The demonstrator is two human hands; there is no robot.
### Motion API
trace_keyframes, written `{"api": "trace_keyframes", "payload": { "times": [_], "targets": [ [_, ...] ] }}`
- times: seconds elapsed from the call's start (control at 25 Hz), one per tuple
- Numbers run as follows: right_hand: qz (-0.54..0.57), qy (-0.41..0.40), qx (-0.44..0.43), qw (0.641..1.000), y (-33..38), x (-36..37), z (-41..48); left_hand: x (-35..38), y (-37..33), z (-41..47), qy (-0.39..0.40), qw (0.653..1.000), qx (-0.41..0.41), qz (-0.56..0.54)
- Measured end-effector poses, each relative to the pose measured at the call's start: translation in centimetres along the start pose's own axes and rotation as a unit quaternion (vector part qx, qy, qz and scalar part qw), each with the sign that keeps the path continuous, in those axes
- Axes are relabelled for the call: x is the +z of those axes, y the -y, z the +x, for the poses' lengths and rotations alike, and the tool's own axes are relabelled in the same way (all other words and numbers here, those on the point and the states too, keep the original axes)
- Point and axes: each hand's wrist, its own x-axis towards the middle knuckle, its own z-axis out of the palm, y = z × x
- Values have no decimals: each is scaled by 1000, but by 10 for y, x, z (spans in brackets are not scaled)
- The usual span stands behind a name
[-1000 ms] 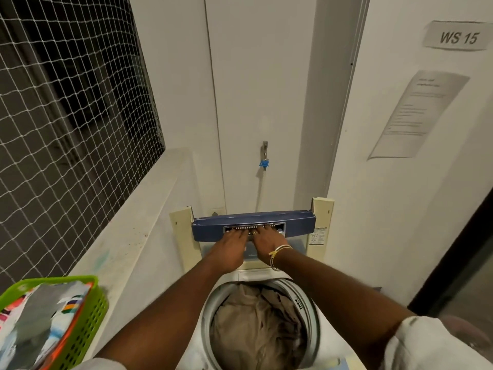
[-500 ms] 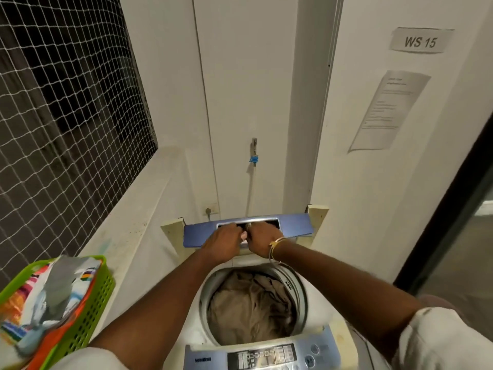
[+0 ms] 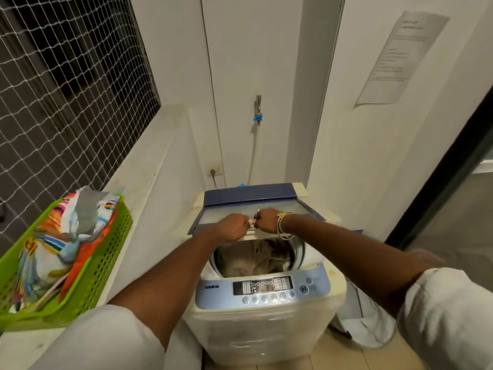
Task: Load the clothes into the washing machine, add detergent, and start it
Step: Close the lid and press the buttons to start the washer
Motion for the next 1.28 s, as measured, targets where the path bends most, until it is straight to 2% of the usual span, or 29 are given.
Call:
{"api": "trace_keyframes", "payload": {
  "times": [0.4, 0.72, 0.88, 1.0, 1.08, 1.28],
  "targets": [
    [-22, 69, 38, 997, -27, 95, -12, 101, 25, -23, 87, 996, 2, -31],
    [-4, 77, 53, 996, -40, 121, -8, 129, 32, -24, 86, 995, -7, -42],
    [10, 57, 59, 997, -43, 120, -12, 125, 36, -26, 67, 995, -1, -74],
    [2, 27, 58, 998, -46, 113, -21, 117, 38, -32, 26, 994, -1, -105],
    [5, -7, 51, 999, -48, 108, -27, 113, 39, -34, -9, 992, 5, -126],
    [-4, -105, 28, 994, -44, 114, -52, 113, 28, -52, -85, 992, 28, -89]
  ]
}}
